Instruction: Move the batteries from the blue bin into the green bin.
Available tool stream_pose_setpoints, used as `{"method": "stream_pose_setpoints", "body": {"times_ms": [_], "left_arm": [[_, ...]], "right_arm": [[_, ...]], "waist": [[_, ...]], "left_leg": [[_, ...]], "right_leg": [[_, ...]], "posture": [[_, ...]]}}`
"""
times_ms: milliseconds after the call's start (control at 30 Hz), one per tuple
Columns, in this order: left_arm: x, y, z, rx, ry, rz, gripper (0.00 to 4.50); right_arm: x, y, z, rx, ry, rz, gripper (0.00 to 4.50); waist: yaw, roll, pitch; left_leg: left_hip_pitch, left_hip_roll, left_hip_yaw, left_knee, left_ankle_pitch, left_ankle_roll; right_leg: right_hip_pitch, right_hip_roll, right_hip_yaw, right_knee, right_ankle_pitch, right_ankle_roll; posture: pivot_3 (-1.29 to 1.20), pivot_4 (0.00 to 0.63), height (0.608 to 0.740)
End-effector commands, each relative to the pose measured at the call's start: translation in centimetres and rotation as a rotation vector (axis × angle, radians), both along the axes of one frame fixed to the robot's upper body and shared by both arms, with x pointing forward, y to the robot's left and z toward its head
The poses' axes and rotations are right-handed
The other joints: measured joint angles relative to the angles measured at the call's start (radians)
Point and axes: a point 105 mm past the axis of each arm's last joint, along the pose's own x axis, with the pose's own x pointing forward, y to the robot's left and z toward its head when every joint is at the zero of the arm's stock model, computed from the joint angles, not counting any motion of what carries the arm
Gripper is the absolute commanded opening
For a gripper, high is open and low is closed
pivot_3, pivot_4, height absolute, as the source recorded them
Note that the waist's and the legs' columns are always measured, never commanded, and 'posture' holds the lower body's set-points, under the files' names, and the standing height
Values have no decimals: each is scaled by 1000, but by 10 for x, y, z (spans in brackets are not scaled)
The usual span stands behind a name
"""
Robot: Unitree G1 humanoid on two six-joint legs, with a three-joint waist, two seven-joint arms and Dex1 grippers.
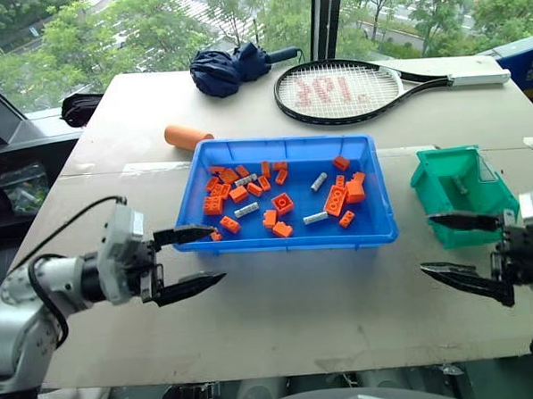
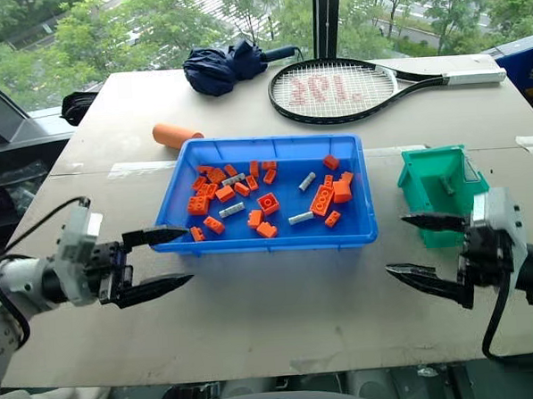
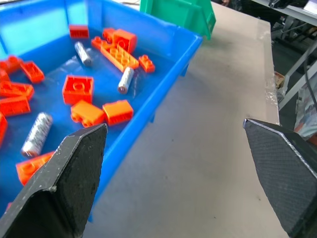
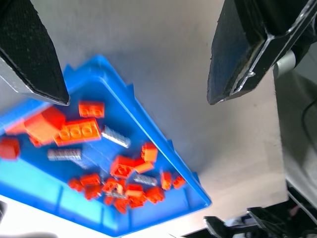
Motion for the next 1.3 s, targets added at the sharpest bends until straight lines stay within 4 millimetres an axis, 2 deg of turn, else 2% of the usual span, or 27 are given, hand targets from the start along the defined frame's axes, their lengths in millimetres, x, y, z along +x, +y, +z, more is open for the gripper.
{"method": "stream_pose_setpoints", "body": {"times_ms": [33, 133, 333, 400, 533, 700, 767, 1067, 1167, 1233, 1300], "left_arm": [[7, 6, 24, 47, -68, -36, 4500], [16, 14, 35, 119, -108, -46, 4500], [24, 33, 48, 257, -156, -39, 4500], [25, 35, 52, 271, -168, -34, 4500], [24, 37, 55, 282, -168, -35, 4500], [20, 29, 57, 288, -160, -47, 4500], [20, 24, 59, 289, -164, -50, 4500], [21, 15, 65, 290, -180, -76, 4500], [23, 11, 66, 274, -192, -98, 4500], [25, 4, 70, 237, -211, -122, 4500], [28, -6, 76, 184, -243, -142, 4500]], "right_arm": [[23, 26, -2, -96, -32, 63, 4439], [44, 52, -1, -161, -87, 159, 4439], [99, 103, -19, -365, -158, 238, 4439], [107, 117, -28, -396, -135, 266, 4439], [109, 139, -49, -462, -82, 357, 4439], [118, 149, -68, -566, -70, 390, 4439], [123, 150, -73, -592, -73, 386, 3942], [123, 143, -73, -617, -48, 391, 58], [121, 141, -66, -600, -51, 384, 58], [120, 140, -54, -562, -68, 363, 58], [120, 137, -34, -495, -90, 312, 58]], "waist": [[-1, 0, 1], [-2, -1, 2], [-21, -2, 4], [-22, -2, 5], [-20, -2, 5], [-22, -2, 5], [-22, -2, 5], [-22, -2, 5], [-21, -2, 5], [-20, -1, 6], [-19, -1, 6]], "left_leg": [[-1, 0, 0, 0, 0, 0], [-4, -1, 0, -1, 0, 0], [-6, -1, 3, -1, 3, -5], [-6, -1, 3, -2, 3, -5], [-7, -1, 3, -2, 3, -5], [-7, -1, 3, -1, 3, -5], [-7, -1, 3, -1, 3, -5], [-6, -1, 3, -2, 3, -5], [-6, -1, 3, -2, 3, -6], [-6, -1, 3, -2, 3, -6], [-7, -1, 3, -2, 3, -6]], "right_leg": [[-1, 0, 0, 0, 0, 0], [-3, 0, 0, 0, 0, 0], [-8, 5, -1, 1, 0, 1], [-8, 6, -1, 0, 0, 1], [-10, 5, -1, 1, 0, 1], [-11, 5, -1, 4, 0, 1], [-11, 5, -1, 4, 0, 1], [-11, 6, 0, 4, 0, 1], [-11, 5, 0, 4, 0, 1], [-11, 5, 0, 4, 0, 1], [-11, 5, 0, 4, 0, 1]], "posture": [[0, 150, 740], [0, 150, 740], [0, 150, 740], [0, 150, 740], [0, 150, 740], [0, 150, 740], [0, 150, 740], [0, 150, 740], [0, 150, 740], [0, 150, 740], [0, 150, 740]]}}
